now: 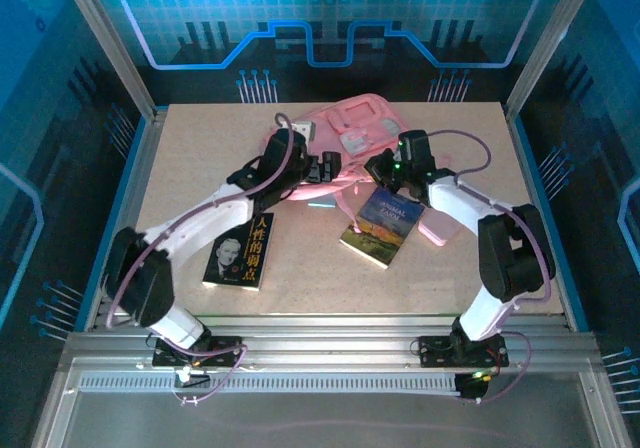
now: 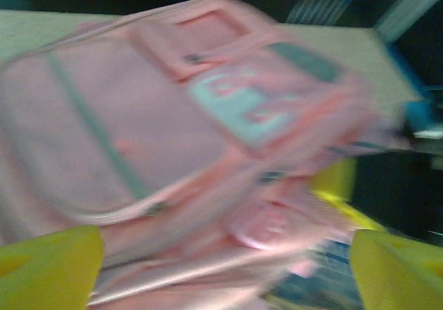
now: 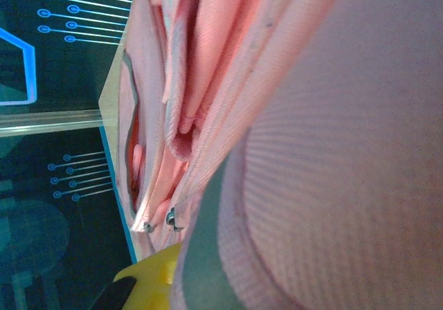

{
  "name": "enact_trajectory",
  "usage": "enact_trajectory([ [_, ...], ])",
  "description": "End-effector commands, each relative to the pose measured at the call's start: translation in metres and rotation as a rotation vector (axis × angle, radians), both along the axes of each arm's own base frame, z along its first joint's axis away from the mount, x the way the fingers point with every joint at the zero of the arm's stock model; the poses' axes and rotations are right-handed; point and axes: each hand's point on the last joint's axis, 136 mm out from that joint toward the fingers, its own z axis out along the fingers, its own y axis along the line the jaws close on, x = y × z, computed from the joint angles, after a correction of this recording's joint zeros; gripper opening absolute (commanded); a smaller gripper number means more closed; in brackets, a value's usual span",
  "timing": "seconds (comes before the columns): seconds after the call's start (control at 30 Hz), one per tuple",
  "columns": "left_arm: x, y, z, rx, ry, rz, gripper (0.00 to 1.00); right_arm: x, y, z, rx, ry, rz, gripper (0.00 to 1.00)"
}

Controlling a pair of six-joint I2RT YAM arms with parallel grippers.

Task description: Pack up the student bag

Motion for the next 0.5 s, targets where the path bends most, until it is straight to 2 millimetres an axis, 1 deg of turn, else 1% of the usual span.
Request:
enact_trajectory([
  [0.0, -0.045, -0.037, -0.033, -0.070, 0.121, -0.183, 0.82, 0.013, 0.020, 0.029, 0.075, -0.044, 0.019, 0.00],
  [0.1, -0.052, -0.056, -0.044, -0.123, 0.138, -0.222, 0.73, 0.015, 0.024, 0.029, 0.086, -0.030, 0.008, 0.00],
  [0.23, -0.045, -0.073, -0.063, -0.139, 0.140, -0.238, 0.63, 0.017, 0.027, 0.034, 0.112, -0.026, 0.006, 0.00],
  [0.37, -0.023, -0.078, -0.088, -0.087, 0.124, -0.194, 0.60, 0.015, 0.030, 0.039, 0.127, -0.024, 0.018, 0.00],
  [0.47, -0.005, -0.083, -0.094, -0.058, 0.093, -0.176, 0.59, 0.013, 0.029, 0.041, 0.130, -0.027, 0.017, 0.00],
])
